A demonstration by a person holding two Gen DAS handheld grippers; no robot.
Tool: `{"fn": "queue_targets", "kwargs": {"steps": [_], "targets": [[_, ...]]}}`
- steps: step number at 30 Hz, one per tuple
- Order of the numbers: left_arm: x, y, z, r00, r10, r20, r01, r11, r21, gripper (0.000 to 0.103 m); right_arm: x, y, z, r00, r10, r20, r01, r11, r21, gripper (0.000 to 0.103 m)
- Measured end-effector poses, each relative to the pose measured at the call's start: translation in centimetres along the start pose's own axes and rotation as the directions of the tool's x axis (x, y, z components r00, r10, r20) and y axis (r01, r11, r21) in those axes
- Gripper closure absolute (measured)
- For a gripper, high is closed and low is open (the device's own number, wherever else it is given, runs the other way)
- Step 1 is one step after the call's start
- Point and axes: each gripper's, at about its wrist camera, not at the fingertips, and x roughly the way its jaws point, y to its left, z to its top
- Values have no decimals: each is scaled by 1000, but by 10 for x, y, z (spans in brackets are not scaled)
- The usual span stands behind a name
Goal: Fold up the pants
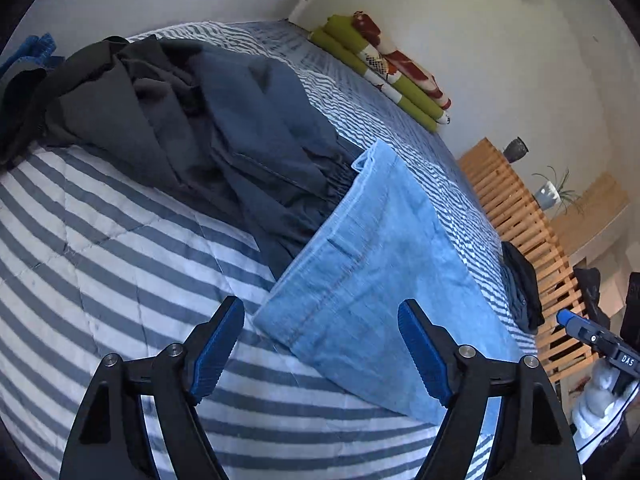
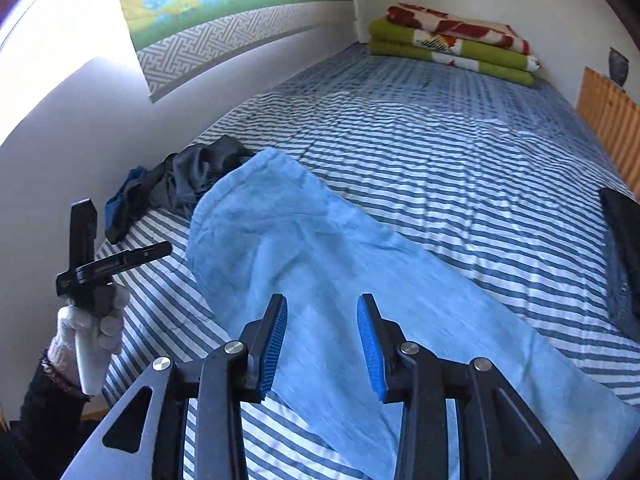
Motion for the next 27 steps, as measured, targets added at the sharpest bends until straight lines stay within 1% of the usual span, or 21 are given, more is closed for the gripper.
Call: {"fn": "queue_targets", "kwargs": {"steps": [2,5,6,7,8,9,10,11,12,13,15,17,19,20,22,23,25,26,27], "targets": [[12,11,11,999,-37,-15,37,999,-3,16,23,18,19,1000,22,-16,-22,1000,-13,68],[34,25,20,995,-85,-51,83,996,-32,16,50,36,46,997,57,-43,-57,998,-4,66],[40,29,20,991,-117,-65,114,992,-49,19,61,42,56,996,73,-56,-73,997,9,66],[45,31,19,988,-138,-70,134,989,-55,26,72,48,66,994,85,-68,-84,996,18,65],[48,30,17,987,-141,-73,138,989,-48,47,83,53,75,992,96,-80,-94,995,26,65],[48,28,15,990,-127,-68,125,992,-28,60,94,58,84,990,104,-97,-101,994,37,65],[46,23,11,990,-126,-55,126,992,-6,62,104,61,91,987,113,-111,-108,993,54,65],[39,17,8,992,-126,-27,127,992,27,67,115,63,97,984,125,-126,-116,991,73,65],[34,11,5,992,-126,-5,126,991,55,69,127,68,103,980,135,-147,-122,988,90,64],[29,2,2,992,-125,10,124,989,84,74,136,73,108,976,141,-164,-126,987,99,64],[20,-21,-4,991,-129,26,123,979,164,77,156,83,116,969,142,-201,-122,987,109,64],[13,-46,-12,992,-117,48,101,960,261,77,168,90,122,965,133,-224,-107,986,127,64],[12,-64,-20,991,-124,50,102,943,316,77,177,96,125,957,138,-253,-108,986,129,64],[13,-70,-23,990,-131,48,108,937,333,78,181,100,125,954,121,-273,-95,990,107,63],[19,-76,-26,988,-154,29,135,928,348,78,189,110,124,951,58,-304,-48,998,40,61],[22,-76,-28,987,-161,18,145,925,352,78,193,112,122,948,32,-317,-28,999,17,58],[30,-79,-30,987,-158,5,146,923,356,79,200,114,116,941,-32,-337,23,999,-28,58],[32,-78,-31,988,-155,4,143,924,355,79,202,113,113,939,-73,-337,61,997,-46,61],[33,-77,-32,988,-155,3,144,922,358,79,202,108,111,938,-91,-336,79,996,-49,79]]}}
